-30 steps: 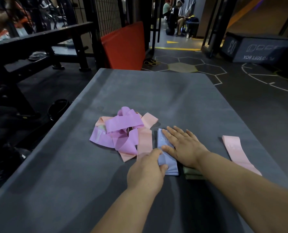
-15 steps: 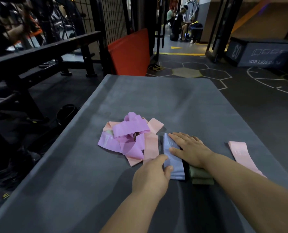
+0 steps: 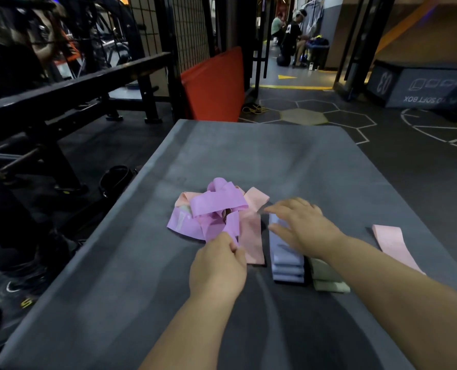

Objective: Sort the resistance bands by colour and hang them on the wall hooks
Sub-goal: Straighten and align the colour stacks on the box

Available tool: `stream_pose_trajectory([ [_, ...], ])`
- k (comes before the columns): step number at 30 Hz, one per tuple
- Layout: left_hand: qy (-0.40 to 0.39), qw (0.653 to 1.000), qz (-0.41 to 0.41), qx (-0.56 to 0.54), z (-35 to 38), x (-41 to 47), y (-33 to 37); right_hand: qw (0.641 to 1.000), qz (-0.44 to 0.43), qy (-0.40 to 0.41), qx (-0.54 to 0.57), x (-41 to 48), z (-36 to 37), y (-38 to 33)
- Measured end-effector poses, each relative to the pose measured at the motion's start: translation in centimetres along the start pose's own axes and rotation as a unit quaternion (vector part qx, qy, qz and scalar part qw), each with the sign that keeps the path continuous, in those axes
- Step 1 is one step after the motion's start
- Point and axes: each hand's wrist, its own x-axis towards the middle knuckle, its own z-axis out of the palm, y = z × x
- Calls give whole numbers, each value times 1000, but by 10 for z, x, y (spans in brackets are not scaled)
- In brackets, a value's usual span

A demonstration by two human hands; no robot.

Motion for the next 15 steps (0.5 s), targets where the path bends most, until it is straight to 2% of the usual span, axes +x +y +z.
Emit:
stream_pose_trajectory([
  [3,-6,1000,-27,8,-2,5,-10,997,-54,30,38,7,1,-34],
  [6,-9,999,-49,7,-5,8,-16,992,-111,-11,60,14,8,-64],
  [9,-20,997,-71,-3,-8,7,-21,994,-108,-34,1,17,15,-80],
  [11,-29,996,-80,-22,-11,5,-22,994,-105,-13,-5,14,16,-85],
  [15,-46,987,-115,-106,-14,3,-24,992,-67,35,102,-2,15,-91],
])
